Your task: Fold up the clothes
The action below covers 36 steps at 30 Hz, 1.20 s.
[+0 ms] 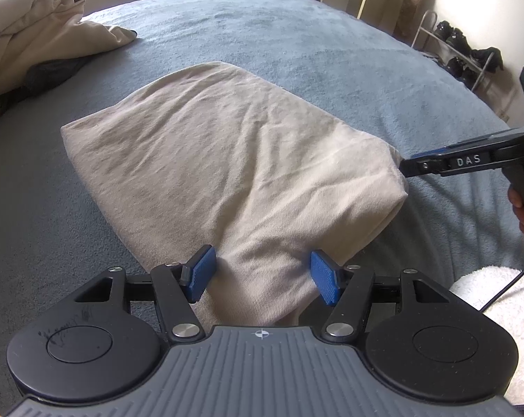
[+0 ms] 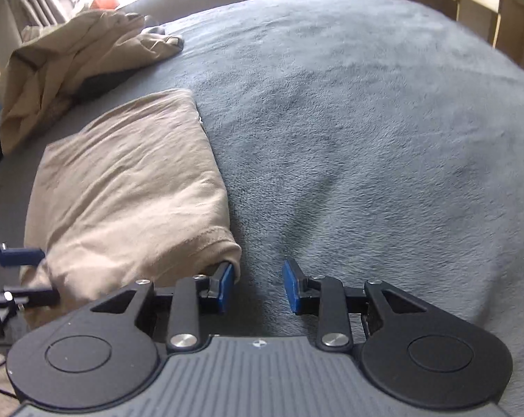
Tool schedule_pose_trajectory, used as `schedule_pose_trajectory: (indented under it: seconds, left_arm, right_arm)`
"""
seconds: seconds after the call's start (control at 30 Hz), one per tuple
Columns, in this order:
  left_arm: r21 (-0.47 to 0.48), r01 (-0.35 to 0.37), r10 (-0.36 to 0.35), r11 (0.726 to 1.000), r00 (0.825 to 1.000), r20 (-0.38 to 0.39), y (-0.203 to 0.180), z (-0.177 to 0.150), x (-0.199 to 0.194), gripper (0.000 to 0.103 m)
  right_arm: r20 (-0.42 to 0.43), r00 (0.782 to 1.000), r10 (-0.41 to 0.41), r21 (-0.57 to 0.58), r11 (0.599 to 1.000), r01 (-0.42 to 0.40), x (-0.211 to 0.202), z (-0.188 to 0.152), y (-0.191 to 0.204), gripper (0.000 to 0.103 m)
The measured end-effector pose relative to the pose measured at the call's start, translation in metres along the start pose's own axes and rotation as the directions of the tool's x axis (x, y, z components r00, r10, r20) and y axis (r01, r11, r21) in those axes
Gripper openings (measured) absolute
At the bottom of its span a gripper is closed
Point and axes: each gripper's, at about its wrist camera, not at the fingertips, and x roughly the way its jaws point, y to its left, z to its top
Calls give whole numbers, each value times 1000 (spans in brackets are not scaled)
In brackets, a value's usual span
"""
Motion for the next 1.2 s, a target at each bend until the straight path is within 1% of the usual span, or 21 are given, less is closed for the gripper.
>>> schedule_pose_trajectory:
  seconds: [0.07,0.13,0.17,0.23,0.3,0.33,0.37,0.43,0.47,0.5,0.6,0.7,0.77,0.8,0.83,0.87,0.93,0.97,1.03,1.1,1.2]
  left_arm:
    - [1,0,0,1000,1000,0,0,0,0,61]
    - [2,1,-1,1000,1000,0,1,0,0,61]
    - [3,0,0,1000,1000,-1,0,-1,0,61]
    - [2,-2,2,1000,1000,-1,0,-1,0,61]
    - [0,-6,6,1000,1000,-1,-1,0,0,61]
    - [-1,-7,7,1000,1000,-1,-1,0,-1,61]
    - [-2,-8,8,1000,1000,-2,-1,0,-1,61]
    - [-2,-7,7,1000,1000,-2,-1,0,-1,61]
    - [-1,-7,7,1000,1000,-3,-1,0,-1,61]
    - [2,-7,7,1000,1000,-4,-1,0,-1,61]
    - [9,-11,11,1000,1000,-4,0,0,-1,61]
    - [0,-12,12,1000,1000,2,0,0,-2,61]
    - [-11,-13,13,1000,1000,5,1,0,-5,61]
    - [-20,-15,15,1000,1000,7,1,0,-6,61]
    - [-31,-18,19,999,1000,11,3,0,-9,61]
    - [-41,-20,20,999,1000,17,4,-1,-13,61]
    - [-55,-24,26,998,999,32,7,-2,-22,61]
    - [-60,-32,34,998,999,38,9,-4,-27,61]
    - [-80,-48,53,996,997,61,13,-7,-40,61]
    - [-116,-58,69,992,993,91,20,-11,-53,61]
    - [-187,-63,89,980,987,131,28,-13,-65,61]
  right_arm:
    - [-16,1000,-25,15,1000,26,-2,0,-5,33]
    - [-17,1000,0,55,998,1,-10,3,-14,33]
    - [3,999,34,67,997,-34,-17,5,-15,34]
    - [43,990,132,16,991,-133,-32,10,-6,34]
    - [51,971,234,-98,969,-228,-41,13,13,34]
    - [33,963,267,-166,952,-258,-41,13,25,34]
    - [-6,967,256,-215,944,-251,-33,12,35,34]
    - [-89,974,207,-304,926,-225,-12,8,54,33]
    - [-119,982,145,-336,925,-177,1,3,60,33]
    - [-146,984,105,-344,927,-150,13,1,62,33]
    - [-166,980,106,-270,951,-148,21,4,59,33]
    - [-169,983,66,-303,946,-116,13,0,59,36]
    - [-169,985,-17,-336,941,-42,7,-4,58,36]
    - [-167,983,-71,-352,936,8,6,-5,55,36]
    - [-167,980,-108,-348,936,43,5,-6,49,36]
    - [-171,979,-115,-316,947,56,2,-6,41,36]
    - [-169,981,-95,-230,972,55,-9,-2,26,36]
    - [-159,983,-96,-202,977,63,-14,-1,21,36]
    - [-126,985,-116,-172,981,93,-23,4,16,36]
    - [-92,989,-119,-141,984,105,-32,10,14,36]
    - [-32,996,-81,-93,993,77,-46,20,17,36]
